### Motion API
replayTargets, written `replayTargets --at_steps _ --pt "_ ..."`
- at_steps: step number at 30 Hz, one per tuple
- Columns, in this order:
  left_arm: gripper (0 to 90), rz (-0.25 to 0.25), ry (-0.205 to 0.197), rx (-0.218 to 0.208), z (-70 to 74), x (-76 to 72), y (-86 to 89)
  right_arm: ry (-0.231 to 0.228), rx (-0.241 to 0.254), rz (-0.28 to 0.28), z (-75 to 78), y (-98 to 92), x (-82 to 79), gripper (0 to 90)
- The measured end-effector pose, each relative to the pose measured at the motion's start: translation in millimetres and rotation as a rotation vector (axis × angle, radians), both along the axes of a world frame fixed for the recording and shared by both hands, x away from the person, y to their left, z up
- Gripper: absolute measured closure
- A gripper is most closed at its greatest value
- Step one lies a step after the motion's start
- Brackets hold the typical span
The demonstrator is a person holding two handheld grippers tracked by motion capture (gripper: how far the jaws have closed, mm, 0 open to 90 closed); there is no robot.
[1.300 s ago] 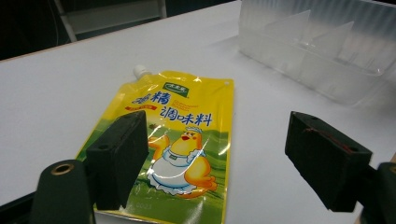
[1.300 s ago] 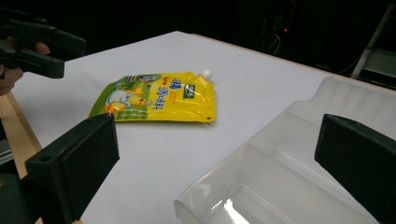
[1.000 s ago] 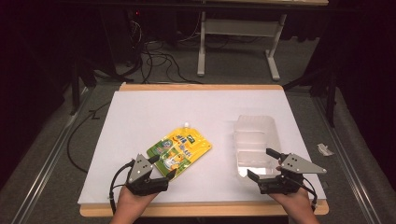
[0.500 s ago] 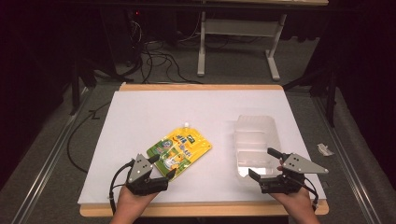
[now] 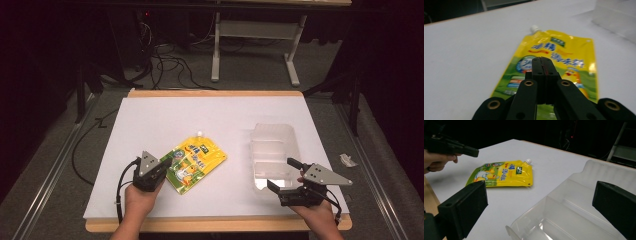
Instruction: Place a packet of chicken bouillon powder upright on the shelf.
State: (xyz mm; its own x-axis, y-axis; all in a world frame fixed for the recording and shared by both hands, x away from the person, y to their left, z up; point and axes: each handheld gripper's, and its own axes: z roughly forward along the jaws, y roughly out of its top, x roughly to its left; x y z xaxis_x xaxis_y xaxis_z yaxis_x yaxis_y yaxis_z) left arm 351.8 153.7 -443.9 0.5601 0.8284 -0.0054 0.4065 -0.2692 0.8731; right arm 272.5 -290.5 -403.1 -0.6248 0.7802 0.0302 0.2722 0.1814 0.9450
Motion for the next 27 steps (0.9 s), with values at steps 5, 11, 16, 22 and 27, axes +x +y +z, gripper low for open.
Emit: replayTargets --at_steps 5,11,16,22,27 --pt "90.0 0.132 0.060 0.032 -12.4 27.0 13.2 0.003 -0.002 0.005 -0.6 -0.2 0.1 0.3" --pt "90.0 0.191 0.146 -0.013 -25.2 50.4 25.4 -0.006 -0.006 0.013 -0.5 -0.2 0.0 0.5" --pt "90.0 0.209 0.214 -0.013 -34.6 63.7 30.5 0.000 -0.013 0.014 -1.4 1.1 -0.1 0.6" --pt "90.0 0.175 0.261 -0.006 -38.5 66.8 29.5 0.002 -0.018 0.022 -2.3 2.9 -0.2 0.9" --pt "90.0 0.162 0.274 -0.024 -38.9 65.5 32.1 0.003 -0.024 0.017 -2.3 3.8 -1.0 1.2"
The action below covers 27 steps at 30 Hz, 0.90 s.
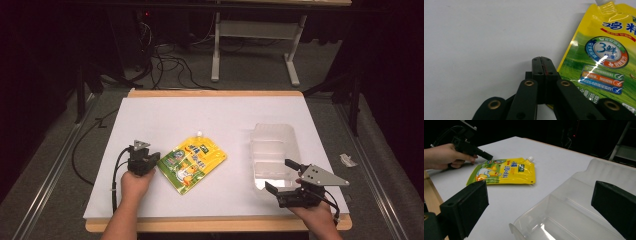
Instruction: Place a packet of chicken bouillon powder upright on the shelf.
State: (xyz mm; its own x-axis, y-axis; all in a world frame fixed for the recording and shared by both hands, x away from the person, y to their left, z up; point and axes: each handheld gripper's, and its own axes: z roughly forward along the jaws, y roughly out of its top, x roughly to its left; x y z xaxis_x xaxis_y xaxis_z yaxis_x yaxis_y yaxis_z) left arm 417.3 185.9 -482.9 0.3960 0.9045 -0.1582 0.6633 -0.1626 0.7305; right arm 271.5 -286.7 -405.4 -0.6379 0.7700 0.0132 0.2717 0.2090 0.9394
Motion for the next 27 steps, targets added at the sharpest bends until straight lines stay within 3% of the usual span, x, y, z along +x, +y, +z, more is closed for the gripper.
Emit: replayTargets --at_steps 7,15,17,22,23,27 --pt "90.0 -0.043 0.010 -0.012 0.0 -11.4 -2.4 -0.007 0.006 -0.001 1.0 -1.5 -0.8 1.9" --pt "90.0 -0.137 0.030 0.020 3.7 -32.3 -16.6 -0.011 0.014 0.000 2.2 -2.6 -2.0 2.6" --pt "90.0 -0.168 0.031 0.046 5.5 -40.2 -26.1 -0.011 0.014 -0.003 2.5 -2.9 -2.5 2.8" --pt "90.0 -0.193 0.034 0.054 6.2 -49.2 -34.8 -0.016 0.013 -0.002 2.9 -3.4 -3.2 3.2" --pt "90.0 -0.213 0.044 0.070 7.2 -50.7 -34.6 -0.015 0.014 -0.003 3.1 -3.6 -3.5 3.3" --pt "90.0 -0.233 0.038 0.059 7.0 -60.5 -43.3 -0.018 0.018 -0.002 3.3 -4.1 -3.5 3.5"
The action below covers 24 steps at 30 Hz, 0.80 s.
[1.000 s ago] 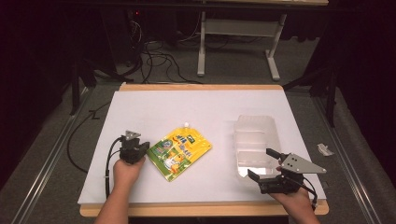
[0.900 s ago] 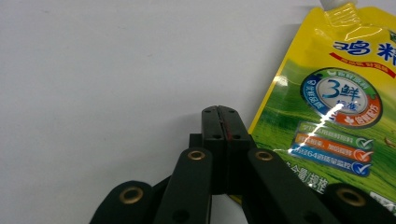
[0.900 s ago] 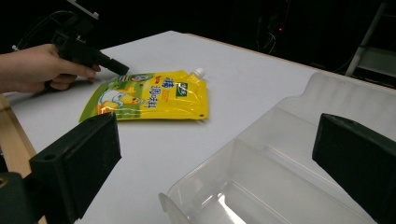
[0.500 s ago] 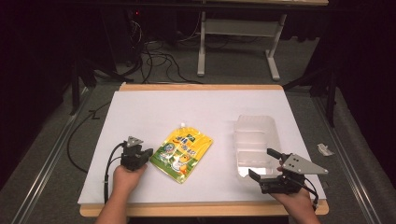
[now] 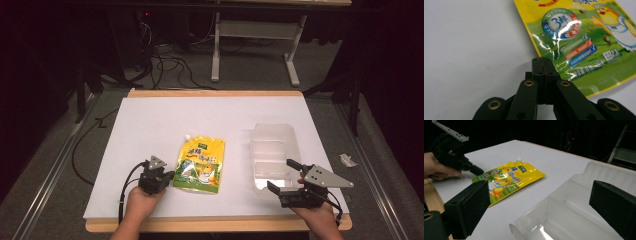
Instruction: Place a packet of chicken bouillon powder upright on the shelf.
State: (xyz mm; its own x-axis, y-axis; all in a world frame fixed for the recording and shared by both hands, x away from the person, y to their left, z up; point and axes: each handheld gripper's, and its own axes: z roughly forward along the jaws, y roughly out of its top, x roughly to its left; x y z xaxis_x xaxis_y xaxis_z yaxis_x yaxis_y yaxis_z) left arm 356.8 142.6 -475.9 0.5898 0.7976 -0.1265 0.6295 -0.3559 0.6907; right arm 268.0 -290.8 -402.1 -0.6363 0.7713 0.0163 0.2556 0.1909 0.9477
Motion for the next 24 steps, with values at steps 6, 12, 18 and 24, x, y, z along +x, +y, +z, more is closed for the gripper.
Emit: replayTargets --at_steps 6,12,18,24 --pt "90.0 -0.072 0.001 0.009 1.0 -13.0 -14.4 0.005 0.007 0.004 0.2 0.7 -0.5 3.7" --pt "90.0 -0.139 -0.011 0.017 1.1 -21.0 -35.6 0.001 0.000 0.008 -0.1 1.3 0.0 3.8" --pt "90.0 -0.143 -0.012 0.007 1.0 -21.6 -40.5 0.002 -0.002 0.007 -0.4 1.3 0.2 3.8" --pt "86.1 -0.058 -0.047 -0.011 4.7 -16.0 -33.4 0.003 0.005 0.005 0.0 0.5 -0.3 3.8"
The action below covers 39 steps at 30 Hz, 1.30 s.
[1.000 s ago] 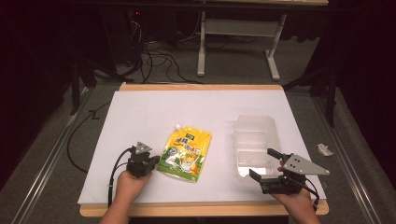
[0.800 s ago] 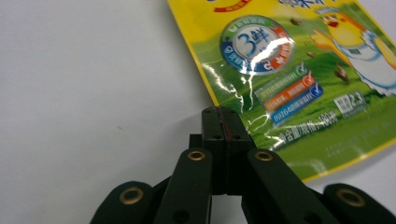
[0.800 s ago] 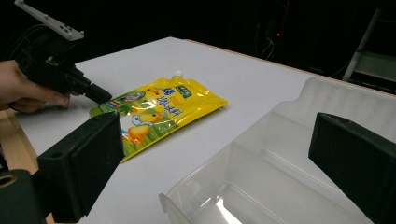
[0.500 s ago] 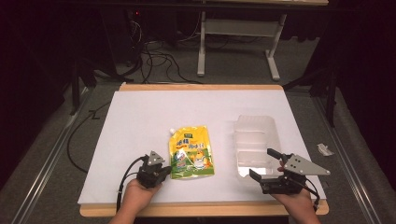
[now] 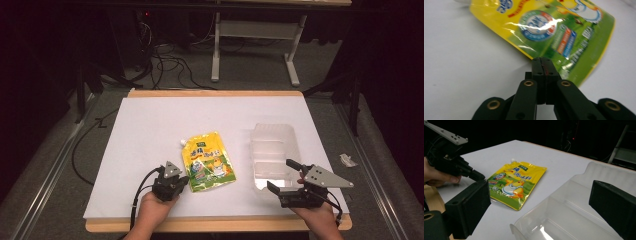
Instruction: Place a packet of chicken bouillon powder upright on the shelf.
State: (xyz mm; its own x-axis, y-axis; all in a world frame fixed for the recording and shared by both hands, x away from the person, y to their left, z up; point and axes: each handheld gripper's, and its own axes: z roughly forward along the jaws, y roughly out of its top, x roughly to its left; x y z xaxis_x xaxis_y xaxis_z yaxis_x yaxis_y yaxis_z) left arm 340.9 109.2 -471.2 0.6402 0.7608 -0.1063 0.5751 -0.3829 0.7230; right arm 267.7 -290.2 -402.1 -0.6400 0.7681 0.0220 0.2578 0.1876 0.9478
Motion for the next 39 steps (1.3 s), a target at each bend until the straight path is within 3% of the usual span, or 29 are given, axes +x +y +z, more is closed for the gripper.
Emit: replayTargets --at_steps 1,6,13,17,20,25,30,32,39 --pt "85.0 0.038 -0.012 -0.024 1.6 3.9 4.8 -0.007 -0.003 -0.001 0.1 -0.4 0.4 3.9" --pt "80.5 0.101 -0.025 -0.082 2.8 17.5 11.7 -0.003 -0.008 0.000 -0.3 -0.2 1.3 3.9" --pt "65.2 0.151 -0.038 -0.114 0.6 42.4 9.8 -0.001 -0.008 0.004 -0.5 0.3 2.1 4.0" --pt "56.0 0.172 -0.036 -0.164 -0.3 55.4 13.0 -0.003 -0.007 0.005 -0.4 -0.5 2.5 4.1" --pt "49.8 0.166 0.010 -0.197 -2.3 67.8 14.4 -0.004 -0.009 0.004 -0.3 -0.1 2.3 4.1" --pt "41.0 0.176 0.034 -0.247 -5.9 81.5 16.5 -0.004 -0.020 0.005 -1.1 1.6 2.4 4.2" --pt "37.0 0.172 0.079 -0.240 -13.8 96.0 14.5 -0.003 -0.024 0.008 -1.7 2.8 1.9 4.3" --pt "37.0 0.165 0.073 -0.266 -13.4 98.1 14.2 -0.004 -0.025 0.008 -1.7 2.9 1.7 4.3" --pt "44.3 0.145 0.131 -0.315 -16.0 101.4 17.7 -0.002 -0.027 0.006 -2.3 3.0 1.8 4.7"
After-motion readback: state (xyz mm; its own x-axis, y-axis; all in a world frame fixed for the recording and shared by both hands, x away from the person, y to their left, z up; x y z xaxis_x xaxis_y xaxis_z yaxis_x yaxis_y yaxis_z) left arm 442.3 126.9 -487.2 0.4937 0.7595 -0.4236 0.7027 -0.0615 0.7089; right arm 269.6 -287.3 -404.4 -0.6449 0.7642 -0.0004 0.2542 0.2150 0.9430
